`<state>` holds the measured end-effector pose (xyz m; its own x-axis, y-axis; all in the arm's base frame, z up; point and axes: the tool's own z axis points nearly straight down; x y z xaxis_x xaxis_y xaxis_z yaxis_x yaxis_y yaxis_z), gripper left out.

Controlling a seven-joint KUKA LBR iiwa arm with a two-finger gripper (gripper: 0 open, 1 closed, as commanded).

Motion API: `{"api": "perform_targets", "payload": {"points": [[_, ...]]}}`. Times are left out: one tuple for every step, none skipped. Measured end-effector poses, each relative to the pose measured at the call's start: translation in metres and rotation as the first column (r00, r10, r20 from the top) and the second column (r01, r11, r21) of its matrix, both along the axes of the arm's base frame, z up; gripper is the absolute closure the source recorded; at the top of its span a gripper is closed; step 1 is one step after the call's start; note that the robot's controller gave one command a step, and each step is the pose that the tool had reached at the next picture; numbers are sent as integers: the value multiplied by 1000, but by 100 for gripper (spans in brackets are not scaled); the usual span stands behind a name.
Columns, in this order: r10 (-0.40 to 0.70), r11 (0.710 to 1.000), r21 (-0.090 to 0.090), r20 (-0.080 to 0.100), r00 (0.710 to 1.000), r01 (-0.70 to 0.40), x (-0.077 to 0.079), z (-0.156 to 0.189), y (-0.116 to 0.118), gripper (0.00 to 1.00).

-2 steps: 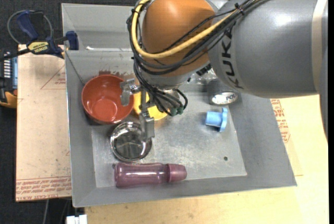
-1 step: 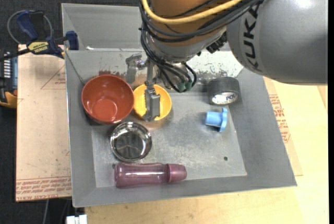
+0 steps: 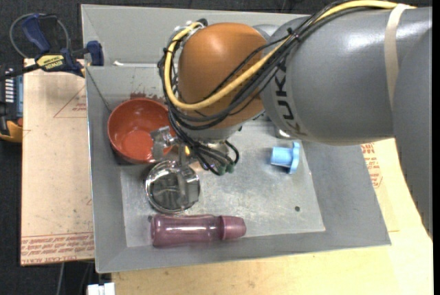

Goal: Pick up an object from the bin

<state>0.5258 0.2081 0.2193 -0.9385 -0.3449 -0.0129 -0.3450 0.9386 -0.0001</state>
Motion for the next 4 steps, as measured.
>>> {"api": "perform_targets", "payload": {"points": [[-1, 1000, -3, -12, 1000, 1, 23, -4, 2, 0], [-78, 997, 0, -6, 997, 78, 40, -86, -10, 0], [56, 998, 2, 7, 998, -56, 10, -73, 2, 0], [-127, 992, 5, -1, 992, 127, 36, -148, -2, 0]]}}
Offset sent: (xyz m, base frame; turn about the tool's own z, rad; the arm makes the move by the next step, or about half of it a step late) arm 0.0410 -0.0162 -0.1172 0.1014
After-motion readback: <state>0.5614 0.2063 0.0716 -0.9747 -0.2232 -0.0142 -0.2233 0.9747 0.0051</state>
